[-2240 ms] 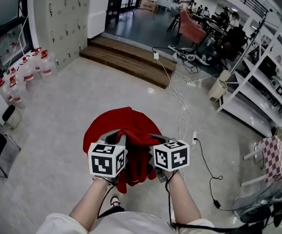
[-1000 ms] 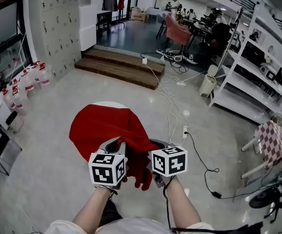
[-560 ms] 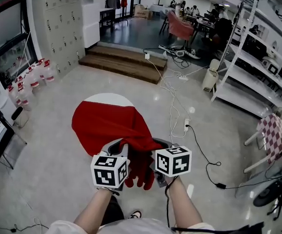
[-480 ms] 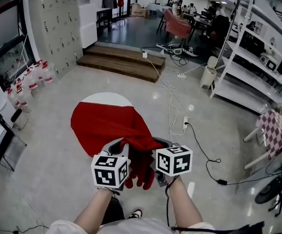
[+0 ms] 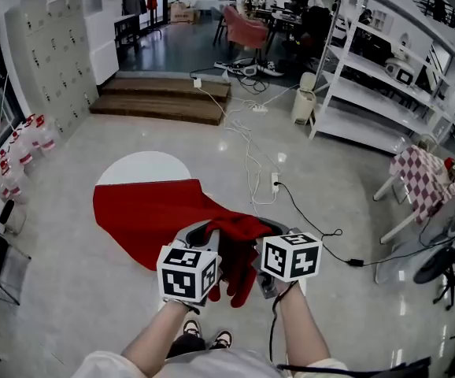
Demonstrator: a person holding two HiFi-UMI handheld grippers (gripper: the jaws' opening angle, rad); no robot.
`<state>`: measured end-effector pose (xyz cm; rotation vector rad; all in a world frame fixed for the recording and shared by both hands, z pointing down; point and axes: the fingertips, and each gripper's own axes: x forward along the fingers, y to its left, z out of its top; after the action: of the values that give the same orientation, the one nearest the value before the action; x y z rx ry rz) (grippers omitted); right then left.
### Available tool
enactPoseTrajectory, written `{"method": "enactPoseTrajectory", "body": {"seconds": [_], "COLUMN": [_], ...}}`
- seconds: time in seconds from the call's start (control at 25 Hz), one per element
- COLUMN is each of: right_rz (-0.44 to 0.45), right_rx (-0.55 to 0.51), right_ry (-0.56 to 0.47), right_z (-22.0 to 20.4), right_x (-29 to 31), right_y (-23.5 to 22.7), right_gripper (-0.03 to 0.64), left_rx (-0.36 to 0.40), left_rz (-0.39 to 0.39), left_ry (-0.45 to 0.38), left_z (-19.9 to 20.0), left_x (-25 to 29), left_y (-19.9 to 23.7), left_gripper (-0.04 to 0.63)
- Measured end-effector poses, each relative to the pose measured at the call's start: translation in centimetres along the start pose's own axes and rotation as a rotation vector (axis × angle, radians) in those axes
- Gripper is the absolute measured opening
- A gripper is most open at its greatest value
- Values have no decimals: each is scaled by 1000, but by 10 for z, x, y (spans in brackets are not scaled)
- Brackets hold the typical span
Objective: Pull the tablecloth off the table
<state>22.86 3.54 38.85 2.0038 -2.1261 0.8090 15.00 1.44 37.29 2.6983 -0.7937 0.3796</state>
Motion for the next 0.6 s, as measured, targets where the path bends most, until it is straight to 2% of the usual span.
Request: {"method": "enactPoseTrajectory", "body": {"seconds": [0.6], "right_rz": [-232], "right_rx": [77], "right_ry": [4], "right_z": [-33], "right_x": [-45], "right_y": [-42], "right_gripper": [32], "left_rx": [-11], "left_rz": [-234], "left_ry": [68], "left_z": [-30], "left_x": [31], "left_y": [-49], "left_gripper": [20]}}
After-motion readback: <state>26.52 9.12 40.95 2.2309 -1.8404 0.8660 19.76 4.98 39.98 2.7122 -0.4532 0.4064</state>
